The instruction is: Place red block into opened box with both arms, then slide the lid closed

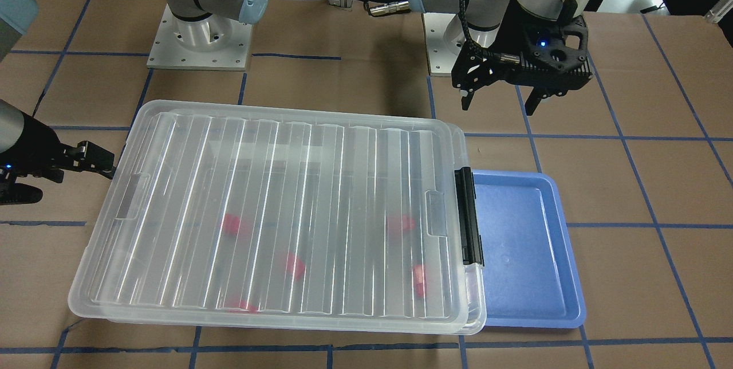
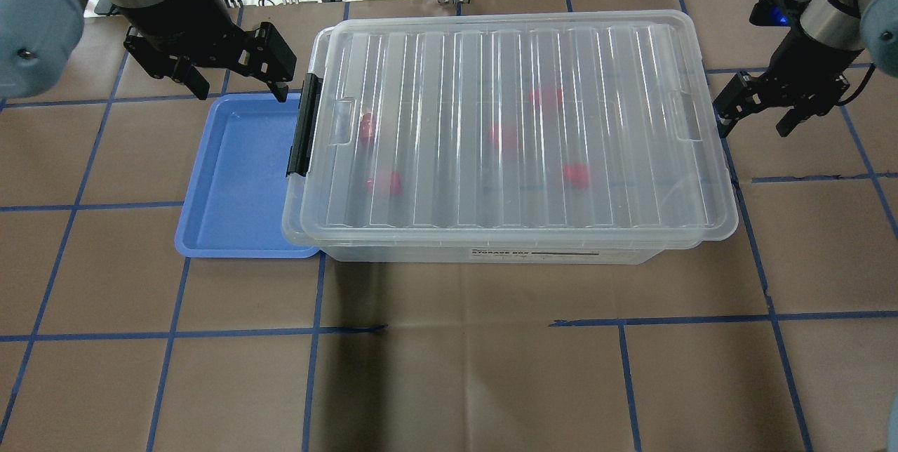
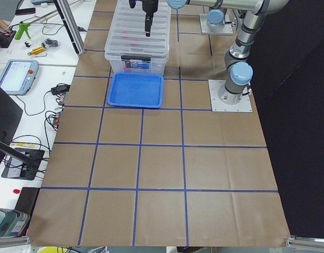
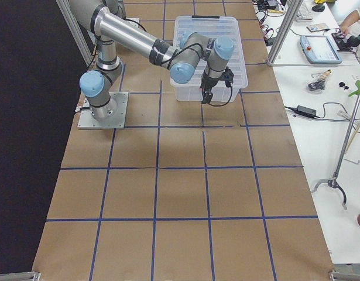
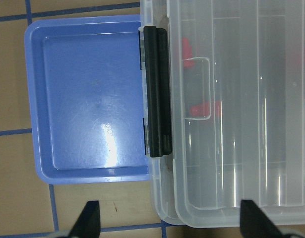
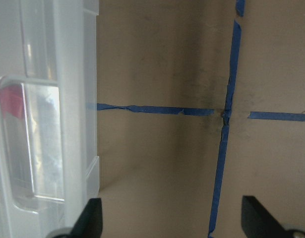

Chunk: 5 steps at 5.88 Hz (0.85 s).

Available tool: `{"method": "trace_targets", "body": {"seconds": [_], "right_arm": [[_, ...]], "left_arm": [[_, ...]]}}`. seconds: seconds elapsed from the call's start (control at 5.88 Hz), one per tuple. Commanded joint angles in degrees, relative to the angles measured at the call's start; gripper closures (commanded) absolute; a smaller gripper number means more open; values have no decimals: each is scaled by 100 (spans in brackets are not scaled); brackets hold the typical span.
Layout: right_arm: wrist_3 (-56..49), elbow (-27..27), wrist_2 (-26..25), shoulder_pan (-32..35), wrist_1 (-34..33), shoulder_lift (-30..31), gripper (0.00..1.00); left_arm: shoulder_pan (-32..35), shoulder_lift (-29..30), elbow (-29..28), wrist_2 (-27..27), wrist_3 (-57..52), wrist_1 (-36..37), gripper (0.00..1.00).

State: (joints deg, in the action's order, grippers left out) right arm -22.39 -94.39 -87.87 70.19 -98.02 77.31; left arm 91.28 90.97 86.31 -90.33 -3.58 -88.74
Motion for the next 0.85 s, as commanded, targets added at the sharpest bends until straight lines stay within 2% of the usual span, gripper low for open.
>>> {"method": "trace_targets", "body": {"seconds": [0.0, 0.17, 0.34, 0.68], "right_arm": [[15, 174, -80, 12, 2, 116, 0], [129, 428, -46, 38, 115, 361, 0], [747, 535, -37, 360, 517, 555, 0], [2004, 632, -46, 1229, 739, 803, 0]], "left_arm": [[-101, 0, 0, 6, -2, 6, 2], [-110, 0, 0, 6, -2, 6, 2], [-111, 0, 0, 6, -2, -3, 2], [-111, -9, 9, 6, -2, -3, 2]]}}
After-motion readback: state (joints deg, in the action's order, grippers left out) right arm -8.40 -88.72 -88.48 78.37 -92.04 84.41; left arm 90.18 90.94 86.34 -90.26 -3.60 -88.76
